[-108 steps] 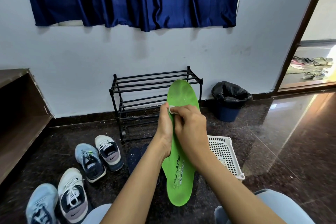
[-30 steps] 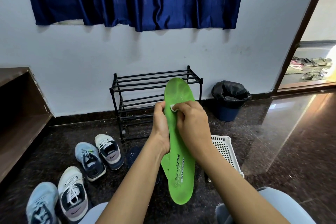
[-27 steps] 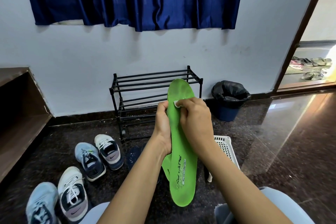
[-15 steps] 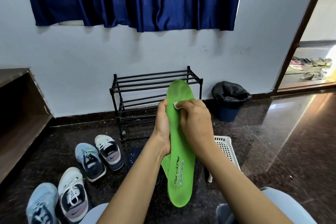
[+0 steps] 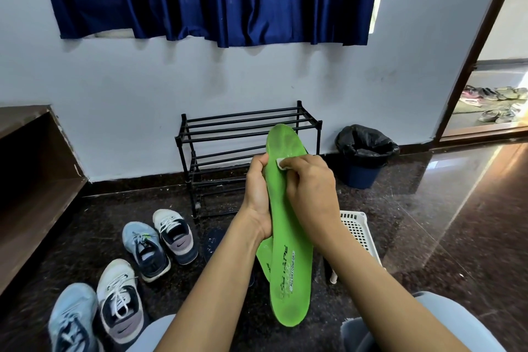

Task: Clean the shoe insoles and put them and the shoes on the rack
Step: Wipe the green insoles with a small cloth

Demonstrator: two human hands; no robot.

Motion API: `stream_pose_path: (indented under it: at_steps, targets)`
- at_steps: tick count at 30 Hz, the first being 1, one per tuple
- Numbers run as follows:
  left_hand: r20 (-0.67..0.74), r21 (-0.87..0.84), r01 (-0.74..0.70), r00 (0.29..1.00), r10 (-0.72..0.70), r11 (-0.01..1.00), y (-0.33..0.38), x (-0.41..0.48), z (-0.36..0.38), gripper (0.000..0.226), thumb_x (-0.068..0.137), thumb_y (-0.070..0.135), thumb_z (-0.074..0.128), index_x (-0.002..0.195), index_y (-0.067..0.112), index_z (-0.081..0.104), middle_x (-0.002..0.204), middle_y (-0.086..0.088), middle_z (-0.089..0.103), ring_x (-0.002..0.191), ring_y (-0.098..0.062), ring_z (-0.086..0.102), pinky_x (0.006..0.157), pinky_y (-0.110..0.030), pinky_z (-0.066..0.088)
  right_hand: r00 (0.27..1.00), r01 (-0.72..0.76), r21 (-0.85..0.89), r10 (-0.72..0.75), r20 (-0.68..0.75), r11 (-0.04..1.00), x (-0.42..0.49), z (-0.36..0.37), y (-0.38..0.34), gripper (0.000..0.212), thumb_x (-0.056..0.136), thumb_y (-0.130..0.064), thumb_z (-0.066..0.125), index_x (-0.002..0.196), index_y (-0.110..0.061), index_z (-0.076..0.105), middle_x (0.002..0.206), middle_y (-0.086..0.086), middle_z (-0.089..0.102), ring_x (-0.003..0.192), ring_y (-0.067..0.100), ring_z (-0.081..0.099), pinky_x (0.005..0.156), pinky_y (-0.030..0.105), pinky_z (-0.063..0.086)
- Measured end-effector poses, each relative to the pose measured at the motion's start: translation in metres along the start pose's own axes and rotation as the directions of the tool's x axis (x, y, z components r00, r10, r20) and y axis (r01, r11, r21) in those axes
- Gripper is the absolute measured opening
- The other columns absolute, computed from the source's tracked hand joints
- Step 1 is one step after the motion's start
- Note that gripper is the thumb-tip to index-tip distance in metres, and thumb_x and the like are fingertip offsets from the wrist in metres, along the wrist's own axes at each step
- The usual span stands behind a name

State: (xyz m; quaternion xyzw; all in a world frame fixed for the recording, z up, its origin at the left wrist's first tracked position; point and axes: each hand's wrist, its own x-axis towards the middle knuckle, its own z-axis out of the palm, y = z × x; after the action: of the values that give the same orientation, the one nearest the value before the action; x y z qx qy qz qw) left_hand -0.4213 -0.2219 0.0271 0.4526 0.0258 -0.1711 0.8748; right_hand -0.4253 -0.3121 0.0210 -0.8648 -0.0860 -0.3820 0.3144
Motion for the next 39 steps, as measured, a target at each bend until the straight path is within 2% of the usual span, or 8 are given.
stream_pose_path:
  at_steps: [6, 11, 18, 20, 24, 30, 35, 39]
  targets:
    - [-0.033, -0.014, -0.039, 0.999, 0.039, 0.999, 0.000, 0.004, -0.005, 0.049, 0.089, 0.048, 0.037, 0.076, 0.013, 0.068, 0.073, -0.007, 0.066, 0.067, -0.022, 0.062, 0.066, -0.028, 0.048, 0.999, 0.015, 0.004, -0.015, 0.042, 1.000, -0.010, 0.004, -0.005, 0.021, 0.076, -0.007, 0.054, 0.085, -0.009, 0.074, 0.078, 0.008, 0.067, 0.078, 0.028, 0.061, 0.067, 0.030, 0.044]
    - [-0.004, 0.012, -0.018, 1.000, 0.018, 1.000, -0.002, 0.001, 0.000, 0.049, 0.090, 0.046, 0.034, 0.073, 0.014, 0.067, 0.065, -0.007, 0.065, 0.058, -0.021, 0.063, 0.059, -0.024, 0.047, 1.000, -0.013, 0.014, 0.013, 0.003, 1.000, 0.004, 0.000, 0.001, 0.019, 0.075, 0.000, 0.058, 0.083, -0.007, 0.074, 0.078, 0.009, 0.068, 0.078, 0.029, 0.062, 0.069, 0.023, 0.037]
    - [-0.040, -0.033, -0.063, 0.997, 0.062, 0.997, 0.001, 0.005, -0.005, 0.056, 0.089, 0.049, 0.034, 0.066, 0.015, 0.071, 0.070, -0.005, 0.067, 0.065, -0.020, 0.063, 0.065, -0.028, 0.048, 0.998, 0.013, -0.001, -0.013, 0.062, 1.000, -0.012, 0.005, -0.007, 0.023, 0.074, -0.007, 0.052, 0.084, -0.009, 0.073, 0.078, 0.008, 0.067, 0.078, 0.028, 0.061, 0.069, 0.026, 0.040]
    - [-0.030, -0.020, -0.059, 0.998, 0.058, 0.998, 0.000, 0.003, -0.003, 0.055, 0.090, 0.048, 0.033, 0.069, 0.015, 0.072, 0.071, -0.007, 0.068, 0.065, -0.022, 0.063, 0.065, -0.028, 0.048, 0.999, -0.003, 0.004, 0.002, 0.053, 1.000, -0.005, 0.003, -0.004, 0.022, 0.075, -0.006, 0.053, 0.084, -0.009, 0.073, 0.079, 0.008, 0.068, 0.079, 0.028, 0.061, 0.070, 0.029, 0.043]
    - [-0.024, 0.000, -0.027, 0.999, 0.027, 1.000, -0.001, 0.000, 0.001, 0.055, 0.090, 0.048, 0.034, 0.066, 0.015, 0.072, 0.067, -0.007, 0.066, 0.059, -0.021, 0.063, 0.058, -0.025, 0.047, 1.000, -0.010, 0.032, 0.010, 0.002, 0.999, 0.002, -0.002, 0.000, 0.021, 0.074, -0.002, 0.055, 0.083, -0.006, 0.073, 0.078, 0.010, 0.068, 0.077, 0.030, 0.061, 0.072, 0.022, 0.037]
    - [-0.023, -0.040, -0.048, 0.999, 0.047, 0.998, 0.002, 0.000, -0.003, 0.062, 0.091, 0.055, 0.033, 0.064, 0.016, 0.073, 0.069, -0.005, 0.068, 0.062, -0.020, 0.064, 0.063, -0.027, 0.048, 0.998, 0.021, -0.009, -0.020, 0.053, 1.000, -0.013, 0.003, -0.008, 0.023, 0.075, -0.007, 0.053, 0.085, -0.009, 0.074, 0.079, 0.007, 0.067, 0.079, 0.026, 0.061, 0.068, 0.027, 0.042]
    - [0.009, -0.019, -0.012, 1.000, 0.012, 1.000, -0.001, -0.005, 0.004, 0.064, 0.092, 0.061, 0.031, 0.086, 0.014, 0.073, 0.076, -0.008, 0.072, 0.065, -0.021, 0.069, 0.065, -0.027, 0.051, 1.000, -0.022, 0.030, 0.022, -0.003, 0.999, 0.003, -0.003, 0.003, 0.019, 0.076, 0.000, 0.058, 0.086, -0.009, 0.073, 0.080, 0.009, 0.068, 0.079, 0.029, 0.061, 0.070, 0.024, 0.037]
    - [0.008, -0.044, -0.023, 1.000, 0.024, 0.999, 0.000, -0.003, 0.001, 0.065, 0.093, 0.059, 0.033, 0.072, 0.014, 0.075, 0.072, -0.007, 0.071, 0.063, -0.020, 0.068, 0.062, -0.025, 0.051, 1.000, 0.013, 0.023, -0.013, -0.012, 1.000, -0.008, 0.000, -0.003, 0.019, 0.075, -0.004, 0.056, 0.083, -0.007, 0.073, 0.078, 0.009, 0.068, 0.076, 0.028, 0.061, 0.069, 0.022, 0.036]
